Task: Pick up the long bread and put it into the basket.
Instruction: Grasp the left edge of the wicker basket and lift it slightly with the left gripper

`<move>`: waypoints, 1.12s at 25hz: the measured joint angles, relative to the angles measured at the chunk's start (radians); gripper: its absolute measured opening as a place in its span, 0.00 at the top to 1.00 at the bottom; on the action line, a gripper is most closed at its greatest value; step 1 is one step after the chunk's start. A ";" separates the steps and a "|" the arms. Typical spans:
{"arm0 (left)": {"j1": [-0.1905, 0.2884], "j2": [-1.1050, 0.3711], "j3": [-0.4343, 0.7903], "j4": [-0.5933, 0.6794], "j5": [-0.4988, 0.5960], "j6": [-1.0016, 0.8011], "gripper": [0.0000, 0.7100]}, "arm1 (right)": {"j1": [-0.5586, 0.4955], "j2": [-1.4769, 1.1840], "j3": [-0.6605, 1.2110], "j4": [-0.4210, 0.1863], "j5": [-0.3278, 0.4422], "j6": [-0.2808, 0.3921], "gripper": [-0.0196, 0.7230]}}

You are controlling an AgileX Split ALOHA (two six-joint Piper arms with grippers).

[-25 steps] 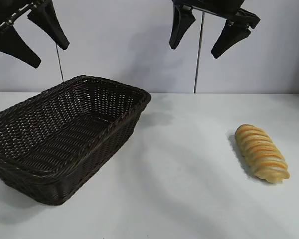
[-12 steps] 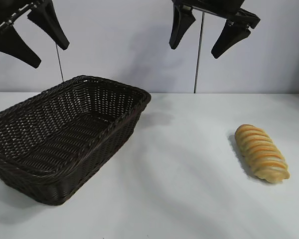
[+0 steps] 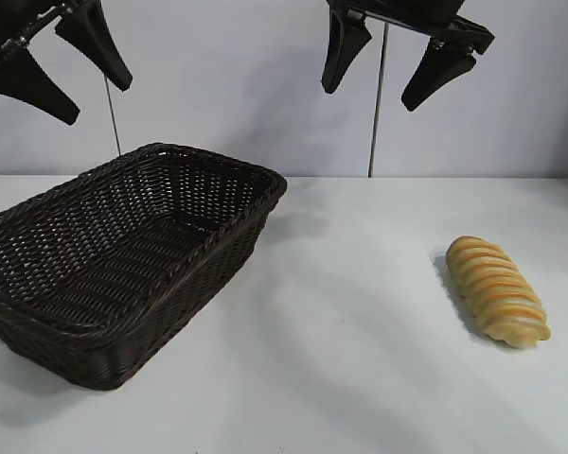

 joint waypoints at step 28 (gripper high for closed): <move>0.000 -0.449 0.603 0.000 -0.176 -0.247 0.34 | 0.000 0.000 0.000 0.000 0.000 0.001 0.05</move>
